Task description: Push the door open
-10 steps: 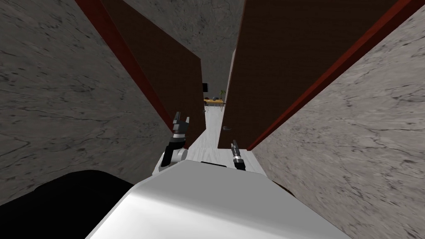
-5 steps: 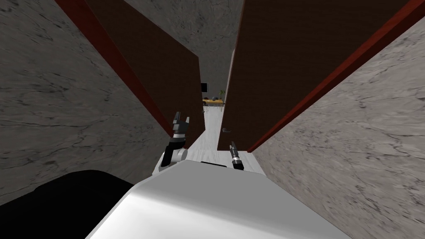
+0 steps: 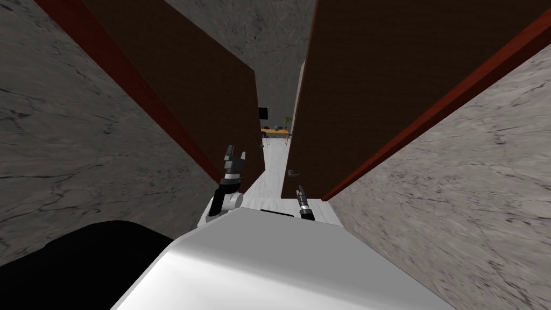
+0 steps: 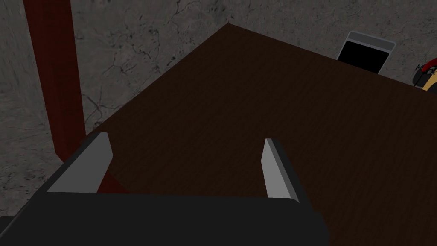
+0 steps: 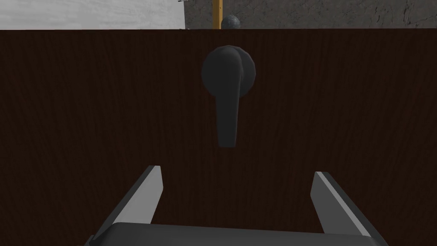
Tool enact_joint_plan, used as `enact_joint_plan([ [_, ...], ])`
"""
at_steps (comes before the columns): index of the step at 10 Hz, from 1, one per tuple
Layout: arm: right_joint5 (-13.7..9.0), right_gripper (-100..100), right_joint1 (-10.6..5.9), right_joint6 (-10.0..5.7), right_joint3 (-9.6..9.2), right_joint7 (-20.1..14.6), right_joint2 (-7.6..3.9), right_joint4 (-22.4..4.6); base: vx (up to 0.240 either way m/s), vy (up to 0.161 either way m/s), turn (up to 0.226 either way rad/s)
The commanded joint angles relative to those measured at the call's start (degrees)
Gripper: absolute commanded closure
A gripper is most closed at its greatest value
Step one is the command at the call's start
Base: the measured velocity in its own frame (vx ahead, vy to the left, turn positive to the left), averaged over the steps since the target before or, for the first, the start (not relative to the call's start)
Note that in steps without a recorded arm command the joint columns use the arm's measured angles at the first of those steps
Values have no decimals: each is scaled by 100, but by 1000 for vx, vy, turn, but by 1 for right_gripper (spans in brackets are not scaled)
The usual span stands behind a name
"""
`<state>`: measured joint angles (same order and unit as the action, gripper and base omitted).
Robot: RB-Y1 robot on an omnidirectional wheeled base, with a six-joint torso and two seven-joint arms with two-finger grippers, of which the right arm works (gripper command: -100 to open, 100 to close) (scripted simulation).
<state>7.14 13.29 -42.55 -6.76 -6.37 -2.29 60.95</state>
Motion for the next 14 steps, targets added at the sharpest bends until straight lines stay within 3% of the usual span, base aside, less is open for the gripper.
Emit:
enact_joint_plan([
  [1,0,-100,0,0,0,0,0,0,54,0,0],
  [4,-33,-100,-129,11,54,32,-64,-137,176,10,25],
  [9,-82,-100,-307,39,131,82,63,-315,196,21,22],
  [10,-75,-100,-279,45,120,75,38,-278,86,13,4],
  [11,-75,100,-279,45,120,75,38,-278,-11,-3,-4],
  [14,-75,100,-279,45,120,75,38,-278,-14,-4,8],
])
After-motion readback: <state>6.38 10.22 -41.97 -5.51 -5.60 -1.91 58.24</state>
